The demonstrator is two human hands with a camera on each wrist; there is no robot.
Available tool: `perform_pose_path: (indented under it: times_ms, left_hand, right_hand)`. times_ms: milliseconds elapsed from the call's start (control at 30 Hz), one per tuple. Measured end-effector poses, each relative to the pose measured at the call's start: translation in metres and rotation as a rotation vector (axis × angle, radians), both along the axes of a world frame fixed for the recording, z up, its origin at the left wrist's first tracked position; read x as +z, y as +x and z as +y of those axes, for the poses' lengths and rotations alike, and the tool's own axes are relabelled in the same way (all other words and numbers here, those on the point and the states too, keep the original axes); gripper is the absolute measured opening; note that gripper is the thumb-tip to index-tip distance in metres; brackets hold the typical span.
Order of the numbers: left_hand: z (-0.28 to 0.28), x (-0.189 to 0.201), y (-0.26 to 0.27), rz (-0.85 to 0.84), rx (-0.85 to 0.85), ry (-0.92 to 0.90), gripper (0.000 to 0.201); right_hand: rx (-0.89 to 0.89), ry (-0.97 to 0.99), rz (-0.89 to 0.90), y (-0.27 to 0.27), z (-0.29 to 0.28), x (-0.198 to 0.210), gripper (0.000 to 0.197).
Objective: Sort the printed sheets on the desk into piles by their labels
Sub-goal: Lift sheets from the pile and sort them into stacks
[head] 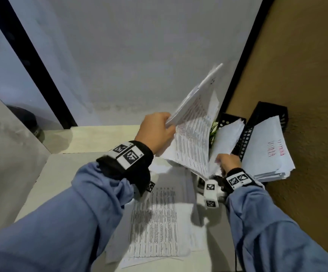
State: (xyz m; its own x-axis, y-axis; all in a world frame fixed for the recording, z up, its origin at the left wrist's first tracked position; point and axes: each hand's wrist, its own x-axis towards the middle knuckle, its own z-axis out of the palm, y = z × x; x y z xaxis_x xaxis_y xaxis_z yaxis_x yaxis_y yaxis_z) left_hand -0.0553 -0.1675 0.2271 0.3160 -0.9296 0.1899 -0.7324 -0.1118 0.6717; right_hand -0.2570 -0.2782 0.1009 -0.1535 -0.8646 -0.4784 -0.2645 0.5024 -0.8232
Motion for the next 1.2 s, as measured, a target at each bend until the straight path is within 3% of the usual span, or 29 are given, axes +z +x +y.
perform_pose_path:
  times_ms: [233,400,567,633,733,867,1067,1200]
  left_hand:
    - [-0.049,0.003,-0.040,-0.269,-0.136,0.078,0.009]
    - [-0.078,-0.018,-0.073,-0.286,-0.205,0.134,0.016]
    - [-0.106,-0.047,-0.099,-0.208,-0.179,0.212,0.019]
    - [-0.114,-0.063,-0.105,-0.176,-0.157,0.252,0.018]
    - [-0.120,-0.092,-0.107,-0.145,-0.167,0.359,0.020]
    - [-0.122,-0.119,-0.104,-0.115,-0.184,0.443,0.020]
    - [-0.106,-0.110,-0.082,0.083,-0.153,0.268,0.047]
    - [-0.070,-0.121,-0.039,0.329,0.010,0.139,0.044]
  right_hand:
    - [0.145,-0.232,0.064,-0.031,-0.009,0.030,0.012]
    - [0.219,-0.305,0.113,-0.038,-0.016,0.063,0.015]
    - [0.258,-0.377,0.158,-0.031,-0.022,0.075,0.019]
    - [0.295,-0.405,0.267,-0.027,-0.020,0.069,0.014]
    - [0.437,-0.290,0.434,-0.021,-0.015,0.044,0.041]
    - [0.438,-0.218,0.458,-0.015,-0.008,0.017,0.051]
    - [0.414,-0.300,0.441,-0.011,-0.006,0.022,0.045]
    - [0.360,-0.459,0.346,-0.009,0.027,0.027,0.044]
